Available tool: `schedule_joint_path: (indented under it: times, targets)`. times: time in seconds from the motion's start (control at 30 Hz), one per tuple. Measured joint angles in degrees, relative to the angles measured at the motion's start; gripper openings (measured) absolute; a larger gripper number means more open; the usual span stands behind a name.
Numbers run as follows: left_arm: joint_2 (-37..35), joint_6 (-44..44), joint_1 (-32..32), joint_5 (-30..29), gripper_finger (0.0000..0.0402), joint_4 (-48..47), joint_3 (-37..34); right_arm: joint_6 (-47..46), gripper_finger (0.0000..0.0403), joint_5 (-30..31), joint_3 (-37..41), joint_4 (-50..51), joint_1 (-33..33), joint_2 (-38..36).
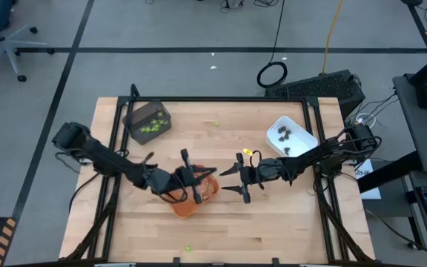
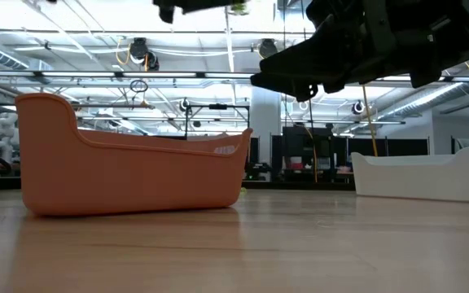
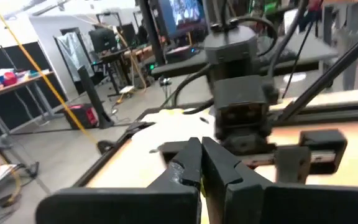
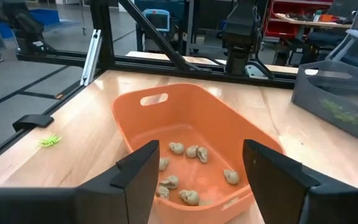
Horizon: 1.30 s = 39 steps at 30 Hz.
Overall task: Sort Halloween decoration
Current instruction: Put the green spider toy into the black bin
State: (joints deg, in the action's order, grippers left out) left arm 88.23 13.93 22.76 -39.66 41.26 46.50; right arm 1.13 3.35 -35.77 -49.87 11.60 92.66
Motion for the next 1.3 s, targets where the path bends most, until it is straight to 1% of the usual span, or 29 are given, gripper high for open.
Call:
schedule_joint_path:
  times: [0.2, 0.37, 0.5, 0.6, 0.7, 0.83, 1.07, 1.3]
  targets:
    - [-11.2, 1.5, -0.4, -1.8, 0.0, -18.7, 0.0, 1.9, 0.0215, -0.1, 0.0, 0.0, 0.0, 0.0]
    - [-18.5, 0.5, -1.6, -5.2, 0.0, -34.6, 0.0, 2.5, 0.0215, -0.2, 0.0, 0.1, 0.1, 0.0]
    - [-22.0, 1.2, -3.3, -5.3, 0.0, -44.2, 0.0, 3.3, 0.0215, -0.2, 0.0, 0.6, 0.1, 0.0]
    - [-23.9, 2.9, -5.0, -5.3, 0.0, -50.0, 0.0, 4.2, 0.0215, -0.2, 0.0, 0.9, 0.1, 0.0]
    - [-25.2, 2.1, -8.0, -5.3, 0.0, -54.4, 0.0, 4.3, 0.0215, -0.2, 0.0, 0.9, 0.1, 0.0]
    - [-27.7, -1.3, -14.1, -4.2, 0.0, -59.9, 0.0, 5.2, 0.0215, -0.2, 0.0, 1.0, 0.1, 0.0]
    - [-29.3, -9.6, -29.7, 3.4, 0.0, -72.3, 0.0, 5.6, 0.0215, -0.2, 0.0, 2.5, 0.1, 0.0]
    - [-29.3, -10.7, -43.1, 8.0, 0.0, -73.2, -4.0, 3.6, 0.0215, -0.2, 0.0, 4.1, 0.1, 0.0]
